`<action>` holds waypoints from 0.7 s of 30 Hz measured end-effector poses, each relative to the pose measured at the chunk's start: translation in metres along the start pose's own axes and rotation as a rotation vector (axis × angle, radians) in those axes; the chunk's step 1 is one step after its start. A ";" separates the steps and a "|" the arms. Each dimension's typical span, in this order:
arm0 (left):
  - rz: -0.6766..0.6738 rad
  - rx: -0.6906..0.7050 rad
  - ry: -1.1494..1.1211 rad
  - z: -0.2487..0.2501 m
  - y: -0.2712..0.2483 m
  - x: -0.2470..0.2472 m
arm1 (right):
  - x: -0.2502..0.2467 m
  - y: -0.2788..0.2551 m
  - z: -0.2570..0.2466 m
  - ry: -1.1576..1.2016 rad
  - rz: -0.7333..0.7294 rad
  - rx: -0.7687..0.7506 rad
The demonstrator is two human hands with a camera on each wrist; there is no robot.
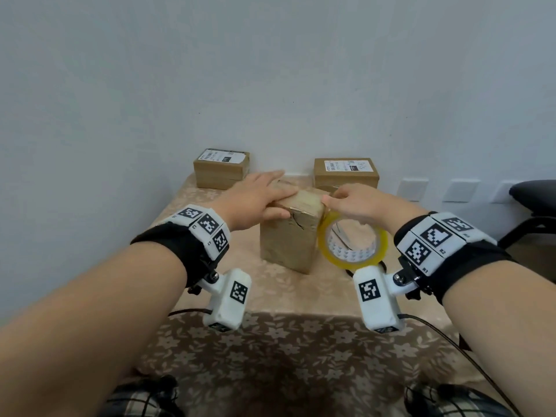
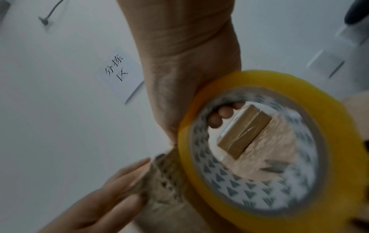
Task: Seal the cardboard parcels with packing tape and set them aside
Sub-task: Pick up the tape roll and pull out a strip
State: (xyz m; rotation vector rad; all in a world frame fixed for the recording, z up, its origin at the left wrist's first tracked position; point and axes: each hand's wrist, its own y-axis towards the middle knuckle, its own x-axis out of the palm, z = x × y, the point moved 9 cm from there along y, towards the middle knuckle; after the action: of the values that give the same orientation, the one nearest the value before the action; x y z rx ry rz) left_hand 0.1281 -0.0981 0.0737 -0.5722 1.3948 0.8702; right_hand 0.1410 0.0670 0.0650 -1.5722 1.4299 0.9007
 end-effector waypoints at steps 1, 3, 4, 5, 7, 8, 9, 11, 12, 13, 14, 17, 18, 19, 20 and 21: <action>0.064 0.021 0.093 0.003 0.000 -0.007 | 0.003 -0.002 -0.003 0.070 -0.008 0.011; 0.121 0.008 0.116 0.006 -0.001 -0.009 | 0.015 -0.006 -0.012 0.248 -0.043 0.024; 0.120 -0.022 0.028 0.006 -0.002 -0.006 | 0.020 -0.009 -0.017 0.337 -0.045 0.038; 0.097 -0.058 -0.074 0.004 -0.003 -0.001 | 0.024 -0.012 -0.022 0.406 -0.024 0.050; 0.033 -0.126 -0.232 0.000 -0.006 0.011 | 0.026 -0.011 -0.025 0.450 0.061 0.039; 0.015 -0.141 -0.297 -0.001 -0.006 0.015 | 0.025 -0.010 -0.023 0.433 0.105 0.022; 0.008 -0.151 -0.361 -0.002 -0.007 0.016 | 0.022 -0.010 -0.020 0.413 0.144 0.011; -0.013 -0.164 -0.491 0.000 -0.006 0.022 | 0.018 -0.010 -0.007 0.429 0.192 0.012; -0.026 -0.175 -0.554 0.001 -0.005 0.025 | 0.017 -0.010 0.000 0.459 0.202 0.011; -0.031 -0.192 -0.611 0.002 -0.003 0.027 | 0.017 -0.011 0.005 0.481 0.215 0.009; -0.019 -0.200 -0.656 0.004 -0.001 0.027 | 0.016 -0.012 0.008 0.502 0.235 -0.007; 0.108 -0.199 -0.596 0.008 0.006 0.017 | 0.016 -0.012 0.012 0.629 0.286 -0.053; 0.151 -0.202 -0.534 0.008 0.008 0.013 | 0.017 -0.012 0.013 0.671 0.289 -0.061; 0.171 -0.204 -0.490 0.006 0.009 0.011 | 0.019 -0.011 0.013 0.713 0.286 -0.068; 0.166 -0.201 -0.470 0.005 0.010 0.011 | 0.021 -0.011 0.012 0.754 0.277 -0.080; 0.141 -0.197 -0.461 0.004 0.011 0.013 | 0.023 -0.011 0.011 0.791 0.264 -0.091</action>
State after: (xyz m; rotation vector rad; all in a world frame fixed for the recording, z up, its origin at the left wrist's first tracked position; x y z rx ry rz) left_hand 0.1212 -0.0863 0.0633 -0.3898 0.9440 1.1784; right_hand 0.1542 0.0680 0.0405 -1.9489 2.2060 0.4899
